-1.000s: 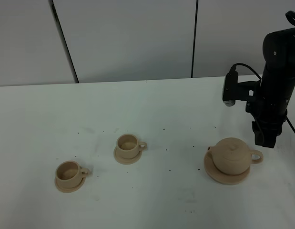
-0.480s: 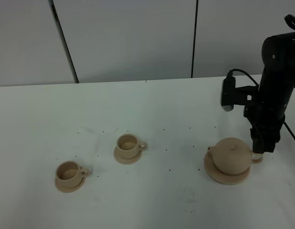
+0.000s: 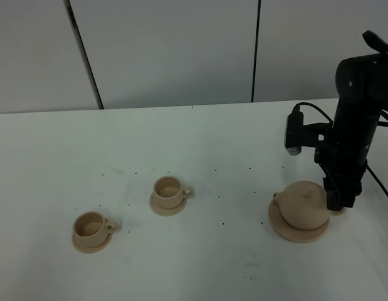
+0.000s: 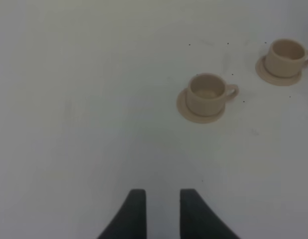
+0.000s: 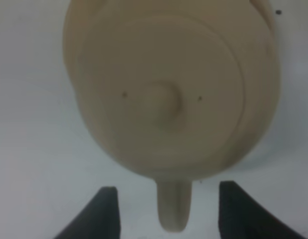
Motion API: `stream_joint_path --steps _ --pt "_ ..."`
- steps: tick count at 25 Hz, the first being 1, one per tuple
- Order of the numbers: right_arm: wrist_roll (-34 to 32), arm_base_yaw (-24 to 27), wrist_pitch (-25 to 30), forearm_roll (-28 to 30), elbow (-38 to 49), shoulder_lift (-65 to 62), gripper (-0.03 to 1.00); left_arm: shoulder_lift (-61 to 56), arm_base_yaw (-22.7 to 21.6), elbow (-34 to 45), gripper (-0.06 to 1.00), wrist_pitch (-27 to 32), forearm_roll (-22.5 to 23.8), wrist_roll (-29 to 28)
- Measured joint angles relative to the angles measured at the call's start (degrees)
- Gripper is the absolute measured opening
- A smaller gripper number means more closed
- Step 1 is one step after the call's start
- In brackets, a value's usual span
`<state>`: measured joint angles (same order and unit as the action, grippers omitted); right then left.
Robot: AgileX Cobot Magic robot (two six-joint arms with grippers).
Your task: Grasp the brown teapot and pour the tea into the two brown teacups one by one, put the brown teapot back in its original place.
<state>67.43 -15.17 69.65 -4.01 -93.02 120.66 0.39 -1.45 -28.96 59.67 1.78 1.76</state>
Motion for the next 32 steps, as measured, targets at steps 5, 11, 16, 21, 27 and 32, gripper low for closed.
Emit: stream_joint_path --steps 5,11,16,21,27,32 --pt "0.0 0.0 -1.3 0.33 0.0 0.95 0.42 0.0 0.0 0.0 0.24 0.0 0.0 0.0" --pt "-0.05 0.0 -1.5 1.4 0.0 1.77 0.42 0.0 0.0 0.0 0.24 0.0 -0.01 0.0" --pt "-0.05 0.0 -1.5 1.99 0.0 2.07 0.42 0.0 0.0 0.0 0.24 0.0 -0.01 0.0" --pt "0.01 -0.05 -1.73 2.55 0.0 2.86 0.42 0.0 0.0 0.0 0.24 0.0 -0.01 0.0" --pt "0.01 -0.05 -1.96 3.01 0.0 2.92 0.42 0.0 0.0 0.0 0.24 0.0 -0.01 0.0" --pt "0.01 -0.05 -2.39 4.01 0.0 3.56 0.4 0.0 0.0 0.0 0.24 0.0 -0.01 0.0"
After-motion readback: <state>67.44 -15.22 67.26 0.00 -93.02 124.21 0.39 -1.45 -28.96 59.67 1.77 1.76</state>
